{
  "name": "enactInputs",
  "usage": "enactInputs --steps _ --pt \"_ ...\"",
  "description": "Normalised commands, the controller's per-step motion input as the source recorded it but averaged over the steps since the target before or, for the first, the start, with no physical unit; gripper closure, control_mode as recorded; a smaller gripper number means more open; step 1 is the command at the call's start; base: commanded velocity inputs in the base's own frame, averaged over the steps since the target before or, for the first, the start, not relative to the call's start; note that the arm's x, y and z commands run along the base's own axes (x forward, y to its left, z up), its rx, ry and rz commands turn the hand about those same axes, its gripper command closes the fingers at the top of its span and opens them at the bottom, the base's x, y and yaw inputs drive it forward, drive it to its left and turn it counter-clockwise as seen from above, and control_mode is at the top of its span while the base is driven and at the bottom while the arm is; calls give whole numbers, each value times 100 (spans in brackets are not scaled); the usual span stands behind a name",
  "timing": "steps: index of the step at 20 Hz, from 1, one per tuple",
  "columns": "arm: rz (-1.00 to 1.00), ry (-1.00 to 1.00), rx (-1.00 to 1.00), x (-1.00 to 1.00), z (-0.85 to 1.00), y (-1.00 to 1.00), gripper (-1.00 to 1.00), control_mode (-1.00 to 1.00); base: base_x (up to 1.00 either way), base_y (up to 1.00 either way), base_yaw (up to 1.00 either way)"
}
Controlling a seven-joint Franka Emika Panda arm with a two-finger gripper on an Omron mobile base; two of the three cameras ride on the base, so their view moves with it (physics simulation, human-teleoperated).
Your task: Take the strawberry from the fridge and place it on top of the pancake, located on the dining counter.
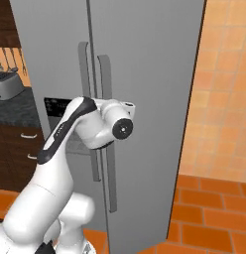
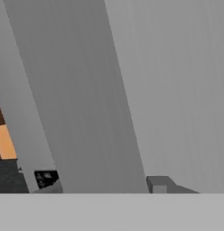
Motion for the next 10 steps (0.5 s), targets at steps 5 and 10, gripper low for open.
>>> enactInputs --steps 5,10 --pt "0 0 0 -29 0 -26 -100 -100 0 0 0" --pt "0 -13 0 -94 27 -13 -100 -100 0 0 0"
